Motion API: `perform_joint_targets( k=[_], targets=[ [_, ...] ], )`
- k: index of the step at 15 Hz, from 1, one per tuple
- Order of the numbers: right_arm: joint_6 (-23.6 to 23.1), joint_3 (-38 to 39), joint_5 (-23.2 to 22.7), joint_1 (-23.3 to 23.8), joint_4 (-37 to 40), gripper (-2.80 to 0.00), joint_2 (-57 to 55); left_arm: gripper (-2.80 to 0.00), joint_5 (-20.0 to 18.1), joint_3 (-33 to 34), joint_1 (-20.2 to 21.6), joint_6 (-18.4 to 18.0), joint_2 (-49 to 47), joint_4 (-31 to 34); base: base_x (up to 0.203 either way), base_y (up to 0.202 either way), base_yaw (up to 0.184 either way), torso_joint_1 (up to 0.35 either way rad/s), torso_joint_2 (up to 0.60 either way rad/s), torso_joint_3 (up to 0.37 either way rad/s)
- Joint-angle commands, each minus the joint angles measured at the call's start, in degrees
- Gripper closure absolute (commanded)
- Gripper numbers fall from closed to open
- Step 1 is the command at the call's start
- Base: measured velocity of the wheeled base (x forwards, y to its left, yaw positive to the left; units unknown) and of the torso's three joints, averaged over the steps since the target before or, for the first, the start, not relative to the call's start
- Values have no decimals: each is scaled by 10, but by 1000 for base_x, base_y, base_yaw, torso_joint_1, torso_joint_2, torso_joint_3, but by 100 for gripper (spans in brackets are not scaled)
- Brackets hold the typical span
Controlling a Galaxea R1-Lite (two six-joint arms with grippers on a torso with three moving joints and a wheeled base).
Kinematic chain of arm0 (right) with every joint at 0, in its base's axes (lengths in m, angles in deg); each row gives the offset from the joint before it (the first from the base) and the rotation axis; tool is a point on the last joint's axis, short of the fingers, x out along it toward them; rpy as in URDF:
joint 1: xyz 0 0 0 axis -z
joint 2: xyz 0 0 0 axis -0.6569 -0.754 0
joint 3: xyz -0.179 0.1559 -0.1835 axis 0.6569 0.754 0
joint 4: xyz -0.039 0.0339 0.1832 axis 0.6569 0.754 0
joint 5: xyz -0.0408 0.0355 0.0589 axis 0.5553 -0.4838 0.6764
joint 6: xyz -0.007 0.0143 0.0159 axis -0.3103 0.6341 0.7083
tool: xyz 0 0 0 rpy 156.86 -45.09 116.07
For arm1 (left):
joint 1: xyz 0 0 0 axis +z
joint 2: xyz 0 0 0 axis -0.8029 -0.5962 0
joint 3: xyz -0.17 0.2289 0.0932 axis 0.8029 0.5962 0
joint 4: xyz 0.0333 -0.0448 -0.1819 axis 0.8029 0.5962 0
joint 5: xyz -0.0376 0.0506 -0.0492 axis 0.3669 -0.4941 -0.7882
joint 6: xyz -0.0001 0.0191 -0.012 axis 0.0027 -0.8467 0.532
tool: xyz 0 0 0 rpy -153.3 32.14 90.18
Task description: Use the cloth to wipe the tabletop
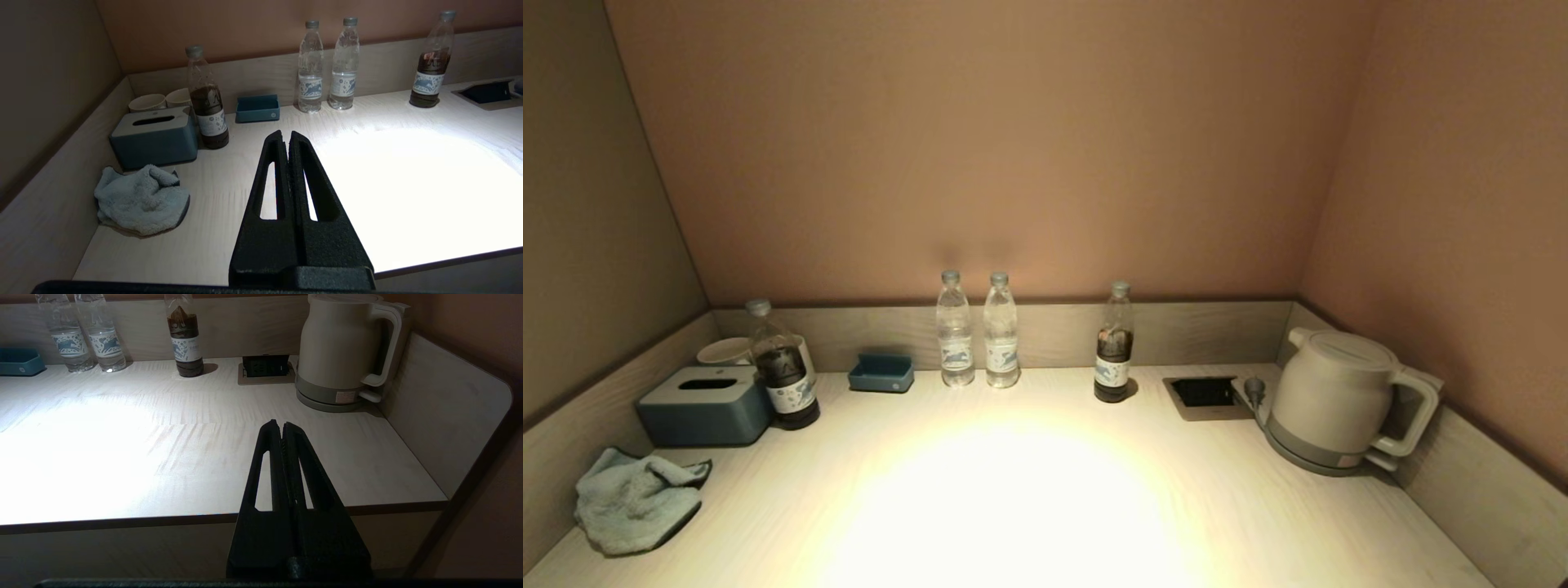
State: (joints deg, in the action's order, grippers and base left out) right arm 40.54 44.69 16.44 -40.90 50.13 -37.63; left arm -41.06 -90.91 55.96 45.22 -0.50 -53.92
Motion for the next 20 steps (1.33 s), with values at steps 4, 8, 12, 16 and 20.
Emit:
perform_joint_targets(
  k=[4,8,12,16,20],
  targets=[
    [0,0,0,-1,0,0,-1,0,3,7,-11,-2,56,13,0,0,0,0,0,0],
    [0,0,0,-1,0,0,-1,0,13,28,-22,1,84,12,0,0,0,0,0,0],
    [0,0,0,-1,0,0,-1,0,17,56,-25,1,154,38,0,0,0,0,0,0],
    [0,0,0,0,0,0,-1,0,44,67,-26,14,186,71,0,0,0,0,0,0],
    [0,0,0,0,0,0,-1,0,46,90,-26,11,186,47,0,0,0,0,0,0]
  ],
)
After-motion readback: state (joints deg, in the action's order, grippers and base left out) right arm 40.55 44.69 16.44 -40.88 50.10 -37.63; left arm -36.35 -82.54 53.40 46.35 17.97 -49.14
